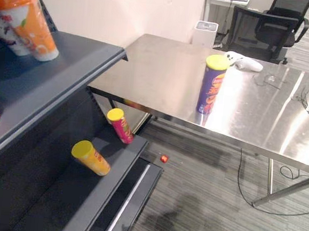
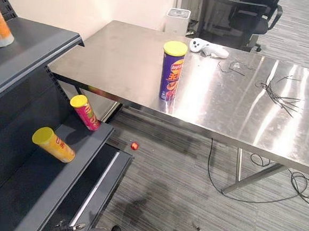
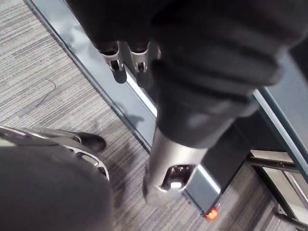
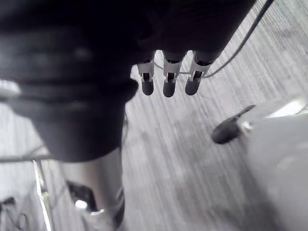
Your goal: Put the gum and the chips on the shelf.
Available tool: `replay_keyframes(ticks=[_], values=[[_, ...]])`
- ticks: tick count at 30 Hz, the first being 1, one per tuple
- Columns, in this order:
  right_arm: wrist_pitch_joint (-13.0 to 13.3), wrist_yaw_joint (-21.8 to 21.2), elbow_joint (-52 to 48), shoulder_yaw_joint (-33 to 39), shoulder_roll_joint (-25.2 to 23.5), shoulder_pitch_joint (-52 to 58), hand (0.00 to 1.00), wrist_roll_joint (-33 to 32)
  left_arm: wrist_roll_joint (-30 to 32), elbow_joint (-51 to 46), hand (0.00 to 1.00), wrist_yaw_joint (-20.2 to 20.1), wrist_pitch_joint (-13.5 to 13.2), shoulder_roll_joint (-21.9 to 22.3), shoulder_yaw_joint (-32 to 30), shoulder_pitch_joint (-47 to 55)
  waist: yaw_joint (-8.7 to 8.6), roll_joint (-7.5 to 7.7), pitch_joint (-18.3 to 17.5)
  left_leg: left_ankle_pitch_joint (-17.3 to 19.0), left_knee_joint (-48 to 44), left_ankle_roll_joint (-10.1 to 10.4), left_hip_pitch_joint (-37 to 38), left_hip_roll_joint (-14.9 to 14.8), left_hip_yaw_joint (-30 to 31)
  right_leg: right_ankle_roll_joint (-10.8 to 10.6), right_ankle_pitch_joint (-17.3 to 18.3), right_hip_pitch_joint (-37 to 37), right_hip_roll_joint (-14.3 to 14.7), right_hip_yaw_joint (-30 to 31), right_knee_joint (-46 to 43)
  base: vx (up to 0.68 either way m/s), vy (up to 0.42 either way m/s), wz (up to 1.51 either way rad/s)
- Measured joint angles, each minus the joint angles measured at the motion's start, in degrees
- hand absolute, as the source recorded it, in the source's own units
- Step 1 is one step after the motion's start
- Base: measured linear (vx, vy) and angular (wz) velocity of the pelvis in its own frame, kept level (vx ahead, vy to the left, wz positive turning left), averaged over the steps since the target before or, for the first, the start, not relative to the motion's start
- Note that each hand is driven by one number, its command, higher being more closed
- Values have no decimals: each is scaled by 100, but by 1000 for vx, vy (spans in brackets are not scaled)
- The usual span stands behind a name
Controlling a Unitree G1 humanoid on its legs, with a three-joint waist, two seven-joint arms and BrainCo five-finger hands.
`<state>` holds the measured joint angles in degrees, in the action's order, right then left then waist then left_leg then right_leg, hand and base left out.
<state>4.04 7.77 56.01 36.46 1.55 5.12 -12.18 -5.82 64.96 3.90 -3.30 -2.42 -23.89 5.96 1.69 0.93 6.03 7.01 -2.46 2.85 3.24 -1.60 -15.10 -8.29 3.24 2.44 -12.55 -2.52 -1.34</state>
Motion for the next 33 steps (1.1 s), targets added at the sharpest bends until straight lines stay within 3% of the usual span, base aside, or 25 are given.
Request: replay_keyframes(ticks=[5,8,12,15,20,25,33], values=[[61,545,-2433,411,321,-58,0,-407,58,-24,0,38,12,9,-158,98,-1,47,-82,-53,161,-24,89,15,-149,10,-107,-37,17,141,135,-25,-4,-17],[275,855,-3721,612,463,-184,0,-384,224,-163,0,56,17,24,-233,245,-21,118,-200,-110,283,-22,95,37,-175,-5,-116,-103,13,160,170,-35,-13,-12],[433,1056,-5590,563,630,-407,0,284,269,-227,0,62,25,23,-230,296,-80,167,-233,-166,362,-3,98,21,-144,-17,-122,-138,53,170,171,-24,-34,-1],[487,947,-6274,469,723,-543,0,664,481,-236,0,45,27,1,-221,297,-118,187,-240,-175,370,-7,85,24,-90,-19,-123,-138,58,156,178,-9,-32,4],[598,546,-6455,93,942,-624,0,777,491,-233,0,-18,28,-156,-62,332,-141,269,-302,-186,350,-24,-27,43,158,-73,-156,-171,59,105,214,7,-28,8],[601,275,-5833,-652,1521,-936,0,753,609,-204,0,-59,31,-281,192,342,-123,335,-302,-197,288,-41,-113,47,432,-68,-197,-112,58,-67,221,3,-30,17],[571,158,-4518,-1699,1804,-2200,0,634,607,-171,0,-35,15,-278,382,339,135,260,-98,-358,273,-58,-315,84,856,-66,-196,-74,25,-473,220,-44,-27,25]])
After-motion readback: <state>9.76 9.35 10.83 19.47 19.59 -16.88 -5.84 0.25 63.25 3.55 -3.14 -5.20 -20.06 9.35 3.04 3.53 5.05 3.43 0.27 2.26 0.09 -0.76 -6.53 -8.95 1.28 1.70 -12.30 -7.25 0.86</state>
